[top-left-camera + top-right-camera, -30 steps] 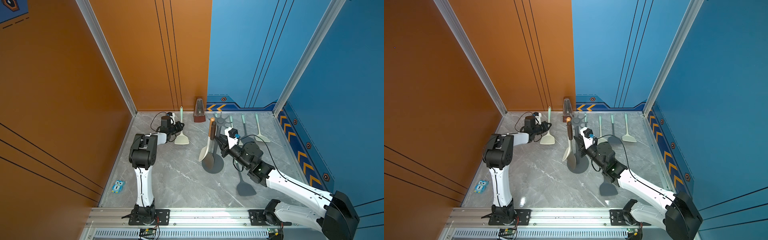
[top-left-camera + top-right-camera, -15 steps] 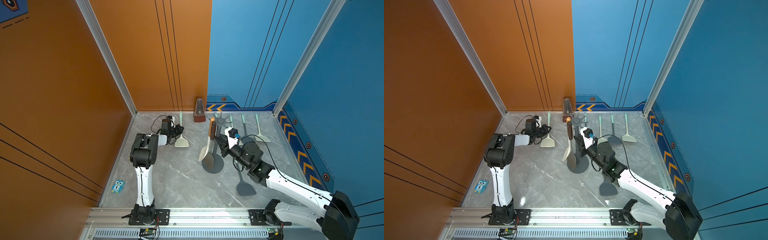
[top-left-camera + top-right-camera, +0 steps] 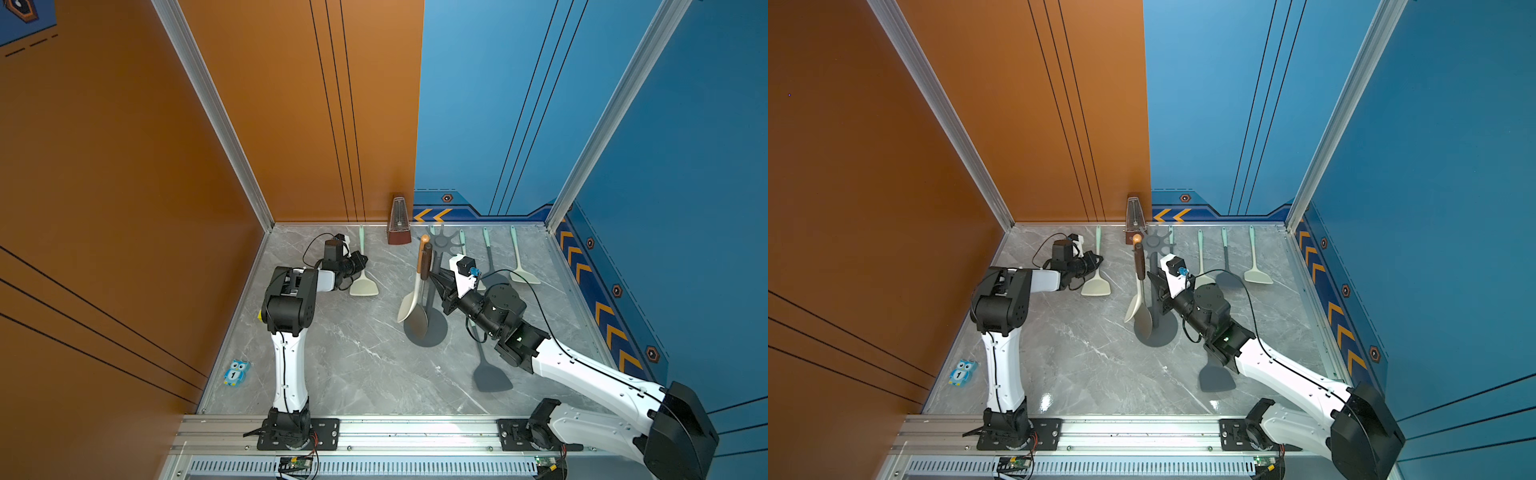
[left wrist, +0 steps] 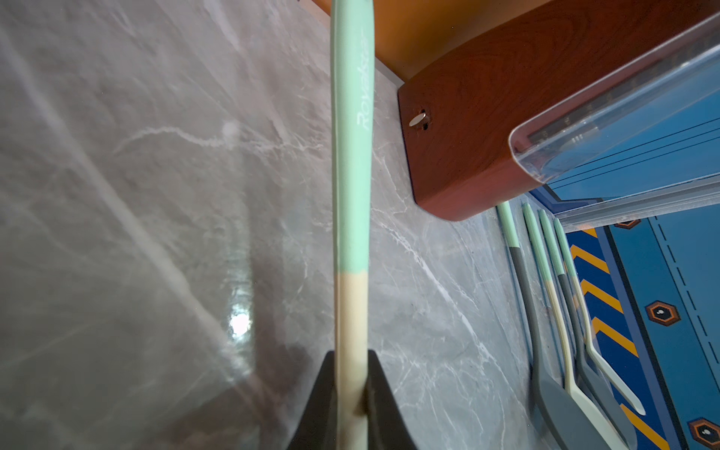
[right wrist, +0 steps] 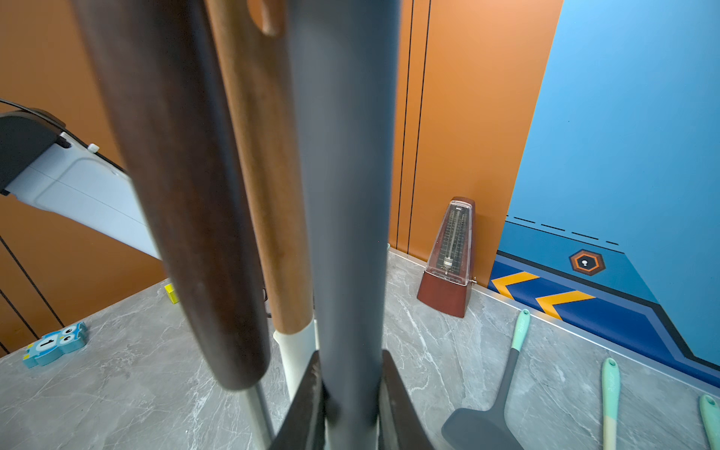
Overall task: Take the spatula off the kitchen utensil rack
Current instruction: Place the spatula at the center of the board.
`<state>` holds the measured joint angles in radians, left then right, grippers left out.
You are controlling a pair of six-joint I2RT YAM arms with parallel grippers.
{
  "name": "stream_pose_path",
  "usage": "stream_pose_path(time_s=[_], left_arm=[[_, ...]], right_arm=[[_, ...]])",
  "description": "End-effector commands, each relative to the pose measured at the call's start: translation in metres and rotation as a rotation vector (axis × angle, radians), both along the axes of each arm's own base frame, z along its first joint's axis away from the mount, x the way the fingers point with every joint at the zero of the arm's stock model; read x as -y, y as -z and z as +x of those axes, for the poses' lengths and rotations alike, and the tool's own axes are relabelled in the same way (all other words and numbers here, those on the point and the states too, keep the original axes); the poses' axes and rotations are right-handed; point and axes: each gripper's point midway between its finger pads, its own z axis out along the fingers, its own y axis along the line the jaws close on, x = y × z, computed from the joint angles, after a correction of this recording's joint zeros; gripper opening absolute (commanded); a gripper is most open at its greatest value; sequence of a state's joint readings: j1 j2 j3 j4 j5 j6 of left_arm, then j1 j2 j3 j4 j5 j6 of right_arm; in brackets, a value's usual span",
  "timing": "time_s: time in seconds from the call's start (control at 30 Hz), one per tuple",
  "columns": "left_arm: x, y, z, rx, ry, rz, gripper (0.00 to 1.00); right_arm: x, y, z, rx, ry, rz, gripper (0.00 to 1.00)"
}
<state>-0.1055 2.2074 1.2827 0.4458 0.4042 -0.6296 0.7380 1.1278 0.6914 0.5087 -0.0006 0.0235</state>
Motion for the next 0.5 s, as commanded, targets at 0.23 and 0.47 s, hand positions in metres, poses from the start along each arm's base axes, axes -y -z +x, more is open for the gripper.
stream_pose_path(time_s=[0.23,0.47], left_arm=[[-0.0057,0.0056,-0.0017,0.003,-0.015,0.027,0.27],[-0.0098,0.0043,-0.0052,0.004,-0.026,0.040,0.40]], right_arm=[[0.0062,0.0348,0.0064,-0.104,0.031,-0.061,0.00],[0.0100,0.0349,0.0040,-0.102,0.039,-0.059,0.00]])
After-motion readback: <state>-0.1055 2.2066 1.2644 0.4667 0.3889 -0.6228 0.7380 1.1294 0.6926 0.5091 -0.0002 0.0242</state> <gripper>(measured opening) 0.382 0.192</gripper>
